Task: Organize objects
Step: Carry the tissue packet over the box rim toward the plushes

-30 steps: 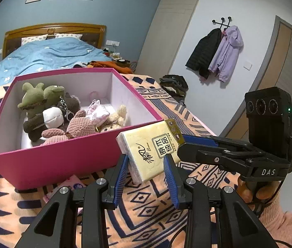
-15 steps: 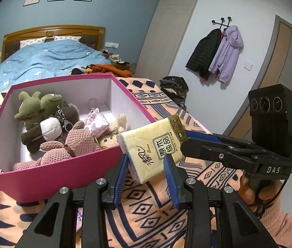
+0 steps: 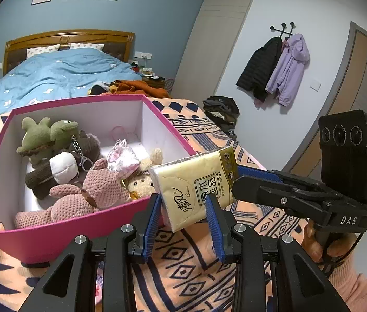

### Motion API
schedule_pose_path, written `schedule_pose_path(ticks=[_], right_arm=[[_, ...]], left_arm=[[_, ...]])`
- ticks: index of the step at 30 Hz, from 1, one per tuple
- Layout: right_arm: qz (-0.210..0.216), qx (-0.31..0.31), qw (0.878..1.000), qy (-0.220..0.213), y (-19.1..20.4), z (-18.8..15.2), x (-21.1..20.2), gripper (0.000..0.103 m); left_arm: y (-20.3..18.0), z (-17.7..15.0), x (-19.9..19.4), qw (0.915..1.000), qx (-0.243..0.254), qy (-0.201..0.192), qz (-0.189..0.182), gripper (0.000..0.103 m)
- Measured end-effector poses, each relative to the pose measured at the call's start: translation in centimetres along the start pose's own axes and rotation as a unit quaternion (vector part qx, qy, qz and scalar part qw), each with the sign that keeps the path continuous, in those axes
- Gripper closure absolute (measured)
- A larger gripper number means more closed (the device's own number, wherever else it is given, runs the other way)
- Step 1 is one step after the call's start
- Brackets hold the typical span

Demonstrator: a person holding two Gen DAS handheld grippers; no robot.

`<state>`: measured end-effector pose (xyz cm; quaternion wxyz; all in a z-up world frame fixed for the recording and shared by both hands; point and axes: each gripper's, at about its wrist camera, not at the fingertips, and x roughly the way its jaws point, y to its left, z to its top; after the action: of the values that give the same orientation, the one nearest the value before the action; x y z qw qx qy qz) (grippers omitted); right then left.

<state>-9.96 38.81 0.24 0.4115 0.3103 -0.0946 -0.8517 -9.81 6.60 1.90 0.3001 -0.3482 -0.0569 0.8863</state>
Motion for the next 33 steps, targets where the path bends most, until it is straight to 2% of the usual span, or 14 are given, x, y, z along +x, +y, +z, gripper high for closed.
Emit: schedule_pose_path(ticks=[33], right_arm=[[0.000,0.012,1.000,-0.003,-1.3,1.9,1.6,0.058]], left_arm=[[1.1,2.3,1.8,0.9995,0.007,0.001,0.031,0.068]])
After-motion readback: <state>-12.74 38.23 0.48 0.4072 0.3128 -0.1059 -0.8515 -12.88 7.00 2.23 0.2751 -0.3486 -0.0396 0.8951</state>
